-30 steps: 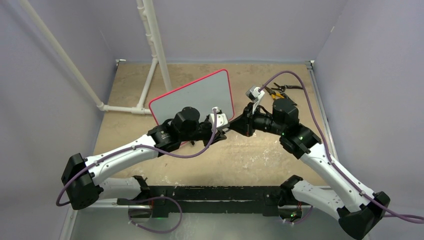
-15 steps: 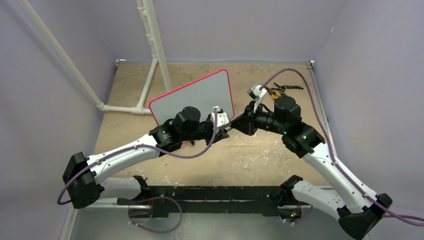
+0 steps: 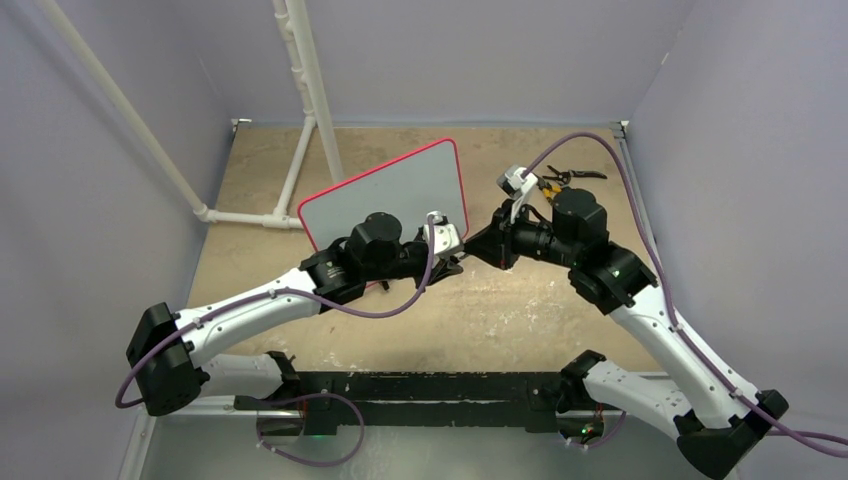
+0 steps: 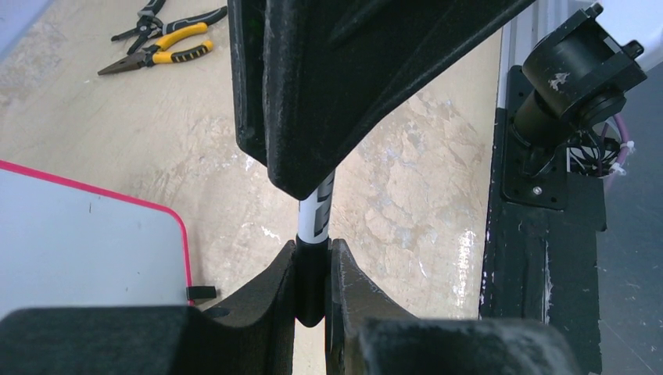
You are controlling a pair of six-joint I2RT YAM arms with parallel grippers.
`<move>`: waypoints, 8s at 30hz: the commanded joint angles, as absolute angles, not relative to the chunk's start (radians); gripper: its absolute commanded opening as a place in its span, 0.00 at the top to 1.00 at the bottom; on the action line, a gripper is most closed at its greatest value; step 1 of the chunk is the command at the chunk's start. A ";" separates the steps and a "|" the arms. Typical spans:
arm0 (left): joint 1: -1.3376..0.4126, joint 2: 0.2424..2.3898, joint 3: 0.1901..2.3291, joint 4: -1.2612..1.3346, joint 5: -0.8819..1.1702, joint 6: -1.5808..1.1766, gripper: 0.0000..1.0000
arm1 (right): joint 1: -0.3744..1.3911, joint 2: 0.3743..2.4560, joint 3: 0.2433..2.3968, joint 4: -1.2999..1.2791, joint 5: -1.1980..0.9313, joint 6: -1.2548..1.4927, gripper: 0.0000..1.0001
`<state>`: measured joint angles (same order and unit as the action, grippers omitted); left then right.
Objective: Write a sentence on the whiteboard
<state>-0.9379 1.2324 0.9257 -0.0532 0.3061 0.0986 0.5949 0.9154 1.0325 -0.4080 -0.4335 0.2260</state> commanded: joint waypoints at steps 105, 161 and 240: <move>-0.770 1.179 1.206 -0.310 -0.130 -0.064 0.32 | 0.574 0.656 0.690 0.286 -0.175 0.224 1.00; -0.244 0.601 0.825 -0.405 -0.077 -0.222 0.38 | 0.983 1.539 0.898 1.097 -0.134 0.256 1.00; -0.244 0.650 0.721 -0.262 -0.041 -0.167 0.86 | 1.009 1.713 0.954 1.198 0.196 0.208 1.00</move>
<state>-0.2432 0.6518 0.7223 -0.3000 -0.0467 -0.1722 1.0092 1.7473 0.9730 1.1477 0.1265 0.2417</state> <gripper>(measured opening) 0.144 0.119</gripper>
